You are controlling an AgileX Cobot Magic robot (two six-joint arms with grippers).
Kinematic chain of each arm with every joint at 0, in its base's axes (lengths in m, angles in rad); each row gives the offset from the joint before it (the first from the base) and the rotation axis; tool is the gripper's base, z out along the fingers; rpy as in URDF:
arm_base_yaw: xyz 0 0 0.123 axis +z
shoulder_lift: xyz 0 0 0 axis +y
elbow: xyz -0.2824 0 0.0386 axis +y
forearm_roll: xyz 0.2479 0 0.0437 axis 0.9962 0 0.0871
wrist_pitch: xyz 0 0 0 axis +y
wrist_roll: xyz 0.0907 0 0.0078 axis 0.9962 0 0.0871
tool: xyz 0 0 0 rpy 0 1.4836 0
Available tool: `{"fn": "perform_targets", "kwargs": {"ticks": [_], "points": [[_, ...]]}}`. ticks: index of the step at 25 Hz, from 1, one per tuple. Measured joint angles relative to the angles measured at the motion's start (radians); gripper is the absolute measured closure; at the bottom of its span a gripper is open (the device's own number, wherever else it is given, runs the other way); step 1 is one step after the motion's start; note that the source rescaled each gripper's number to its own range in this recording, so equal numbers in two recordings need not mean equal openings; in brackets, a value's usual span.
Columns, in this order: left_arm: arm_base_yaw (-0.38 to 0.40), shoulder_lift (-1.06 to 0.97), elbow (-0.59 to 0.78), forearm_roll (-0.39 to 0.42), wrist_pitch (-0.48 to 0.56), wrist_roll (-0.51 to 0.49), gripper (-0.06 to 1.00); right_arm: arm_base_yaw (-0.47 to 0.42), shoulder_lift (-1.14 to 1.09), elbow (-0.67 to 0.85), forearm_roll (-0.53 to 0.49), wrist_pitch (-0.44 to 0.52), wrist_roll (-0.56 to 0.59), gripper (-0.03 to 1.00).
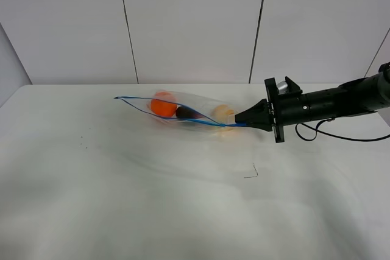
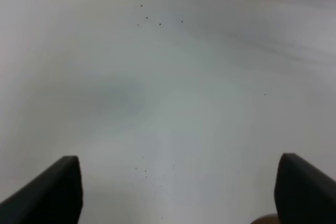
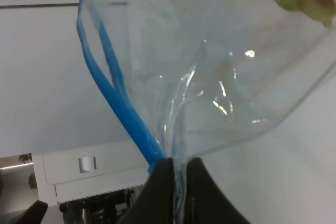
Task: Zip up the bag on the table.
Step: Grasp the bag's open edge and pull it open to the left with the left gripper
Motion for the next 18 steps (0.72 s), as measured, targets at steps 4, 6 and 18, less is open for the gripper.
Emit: {"fn": "perform_targets", "kwargs": {"ticks": [4, 6, 18], "points": [[0.000, 0.000, -0.006, 0.015, -0.006, 0.000, -0.06, 0.000, 0.000, 0.000, 0.000, 0.000, 0.000, 0.97], [0.000, 0.036, -0.037, 0.021, -0.019, 0.000, -0.06, 0.000, 0.000, 0.000, 0.000, 0.000, 0.000, 0.97], [0.000, 0.675, -0.333, -0.021, -0.233, 0.006, -0.06, 0.000, 0.000, 0.000, 0.000, 0.000, 0.000, 0.97]]}}
